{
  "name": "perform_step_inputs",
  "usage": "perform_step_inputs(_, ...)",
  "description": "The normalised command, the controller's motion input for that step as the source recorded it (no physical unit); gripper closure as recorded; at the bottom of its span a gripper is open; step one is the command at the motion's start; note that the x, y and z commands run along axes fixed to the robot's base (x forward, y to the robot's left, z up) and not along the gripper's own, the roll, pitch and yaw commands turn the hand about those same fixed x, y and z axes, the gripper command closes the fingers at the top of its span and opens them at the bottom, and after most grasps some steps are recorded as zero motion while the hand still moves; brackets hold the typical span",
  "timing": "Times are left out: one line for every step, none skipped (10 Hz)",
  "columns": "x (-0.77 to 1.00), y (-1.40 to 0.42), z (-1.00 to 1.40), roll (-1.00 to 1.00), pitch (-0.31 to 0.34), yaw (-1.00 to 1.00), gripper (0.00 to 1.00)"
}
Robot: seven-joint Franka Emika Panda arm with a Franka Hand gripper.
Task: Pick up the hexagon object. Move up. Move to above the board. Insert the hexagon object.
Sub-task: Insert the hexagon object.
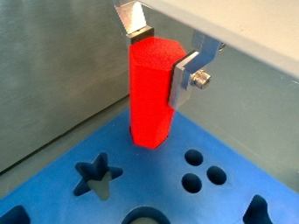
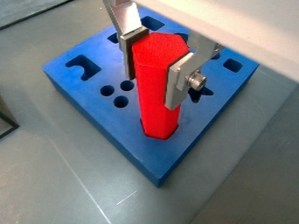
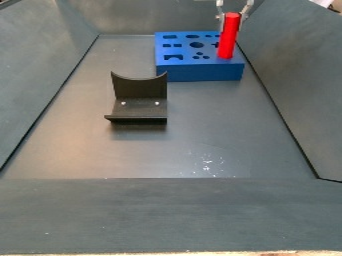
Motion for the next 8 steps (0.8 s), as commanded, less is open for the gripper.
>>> perform_step_inputs(0.19, -0.02, -0.09, 0.00, 0.066, -0.04, 1.00)
perform_step_inputs(0.00, 0.00, 0.00, 0.00, 0.010, 0.00, 1.00)
perform_step_inputs(0.00, 0.00, -0.06, 0.00, 0.000, 0.00, 1.00)
perform_step_inputs(0.55, 0.00, -0.44, -0.05, 0.351, -0.19, 1.00)
perform_step_inputs(0.49, 0.00, -0.38, -0.04, 0.397, -0.24, 1.00)
perform_step_inputs(0.12, 0.00, 0.00, 0.00, 0.029, -0.07, 1.00)
perform_step_inputs(0.00, -0.02, 0.00, 0.00, 0.000, 0.01, 1.00)
perform_step_inputs(0.00, 0.00, 0.00, -0.01, 0.000, 0.00, 1.00)
